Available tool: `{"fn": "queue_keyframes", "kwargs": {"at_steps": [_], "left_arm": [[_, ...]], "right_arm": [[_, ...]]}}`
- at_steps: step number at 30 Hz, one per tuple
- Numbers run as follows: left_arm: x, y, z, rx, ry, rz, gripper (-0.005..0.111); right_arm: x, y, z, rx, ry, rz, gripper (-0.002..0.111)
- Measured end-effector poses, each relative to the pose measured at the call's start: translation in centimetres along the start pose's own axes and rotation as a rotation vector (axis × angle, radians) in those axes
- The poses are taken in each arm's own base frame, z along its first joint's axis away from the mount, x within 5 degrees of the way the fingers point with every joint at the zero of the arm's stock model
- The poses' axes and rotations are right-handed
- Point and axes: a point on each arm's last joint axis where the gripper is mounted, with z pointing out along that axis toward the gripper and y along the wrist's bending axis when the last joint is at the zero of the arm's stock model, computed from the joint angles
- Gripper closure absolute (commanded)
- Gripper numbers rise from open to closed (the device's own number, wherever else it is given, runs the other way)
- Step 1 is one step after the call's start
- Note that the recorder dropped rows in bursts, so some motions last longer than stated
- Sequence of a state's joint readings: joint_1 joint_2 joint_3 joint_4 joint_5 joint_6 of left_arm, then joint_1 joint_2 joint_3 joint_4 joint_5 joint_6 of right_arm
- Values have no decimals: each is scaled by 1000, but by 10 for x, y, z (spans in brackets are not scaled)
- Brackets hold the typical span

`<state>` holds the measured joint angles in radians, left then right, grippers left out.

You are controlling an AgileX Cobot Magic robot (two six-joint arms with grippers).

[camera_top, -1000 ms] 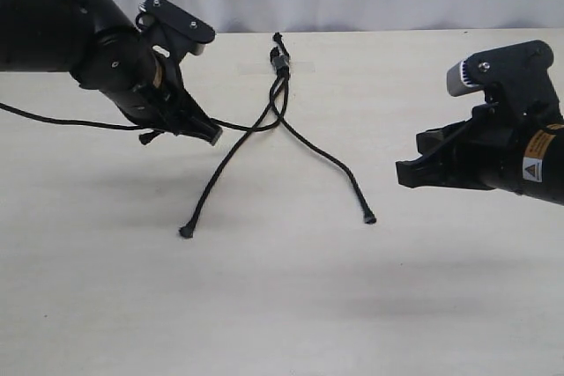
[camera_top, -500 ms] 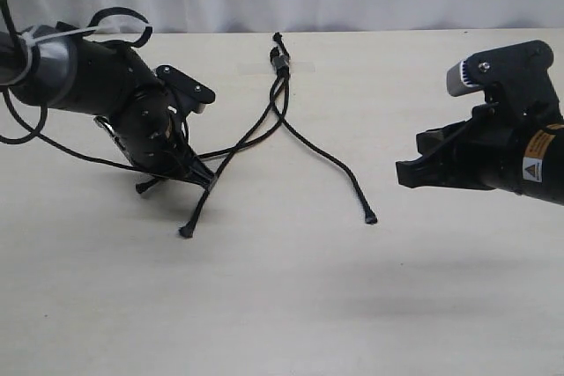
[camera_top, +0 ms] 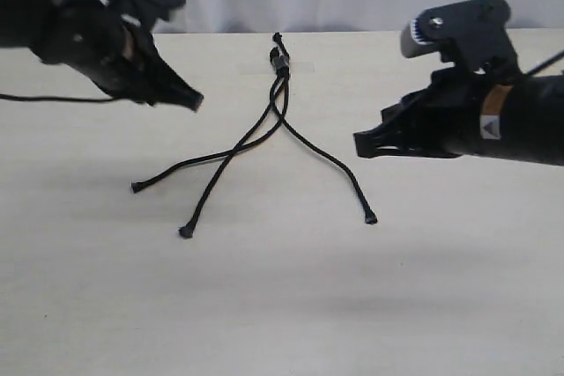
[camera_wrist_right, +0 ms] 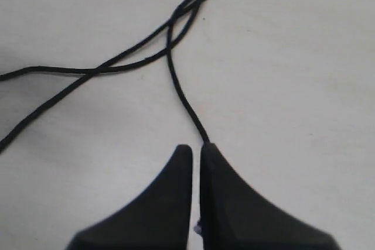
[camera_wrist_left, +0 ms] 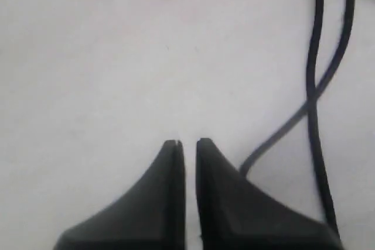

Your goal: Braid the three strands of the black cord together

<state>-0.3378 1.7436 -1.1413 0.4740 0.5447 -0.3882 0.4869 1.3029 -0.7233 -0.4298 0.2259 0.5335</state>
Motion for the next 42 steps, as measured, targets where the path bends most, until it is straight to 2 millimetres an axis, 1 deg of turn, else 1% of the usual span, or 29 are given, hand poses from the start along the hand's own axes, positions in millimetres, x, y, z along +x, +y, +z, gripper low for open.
{"fn": "queue_keyframes", "kwargs": {"at_steps": [1,2,3,4,5,6,7,8,9,10,12,13,16,18,24,28,31,33,34,38,39,42], "left_arm": [[-6,12,-22,-9,-68,-31,107],[-8,26,-42,-18,-135,-76,107],[-6,40,-60,-29,-196,-128,107],[3,52,-75,-39,-243,-167,107],[13,63,-87,-52,-280,-209,107],[26,71,-96,-63,-309,-238,107],[34,75,-101,-68,-328,-257,107],[41,79,-107,-74,-350,-273,107],[49,80,-109,-74,-368,-282,107],[55,81,-110,-71,-385,-288,107],[65,80,-111,-64,-413,-292,107],[71,78,-109,-49,-435,-288,107],[72,75,-107,-33,-459,-281,107],[71,75,-108,-28,-475,-280,107],[71,75,-108,-28,-478,-282,107],[71,75,-109,-27,-480,-282,107],[71,75,-109,-27,-480,-282,107],[71,75,-109,-26,-482,-282,107],[71,75,-109,-26,-482,-282,107],[71,75,-109,-26,-482,-282,107],[71,75,-109,-26,-482,-282,107],[71,75,-109,-26,-482,-282,107]], "right_arm": [[-5,9,4,-9,23,-20,102],[-11,21,10,-21,51,-48,98],[-14,32,19,-28,83,-70,90],[-18,44,31,-36,119,-83,83],[-23,54,41,-45,138,-84,74],[-24,67,56,-57,175,-86,70],[-28,75,63,-65,180,-86,66],[-28,84,72,-69,202,-97,62],[-29,95,83,-77,219,-107,59],[-30,103,90,-78,235,-112,58],[-31,119,108,-79,276,-115,58],[-27,134,126,-75,320,-125,58],[-29,149,147,-68,363,-102,58],[-23,155,170,-45,423,-87,58],[-11,165,204,-33,468,-73,58],[-1,165,214,-26,495,-76,58],[1,166,217,-36,488,-69,58],[1,167,218,-40,487,-62,63],[2,167,219,-41,486,-62,68],[2,167,219,-45,489,-89,102],[2,167,218,-44,497,-100,104],[3,164,214,-28,543,-147,104]]}}
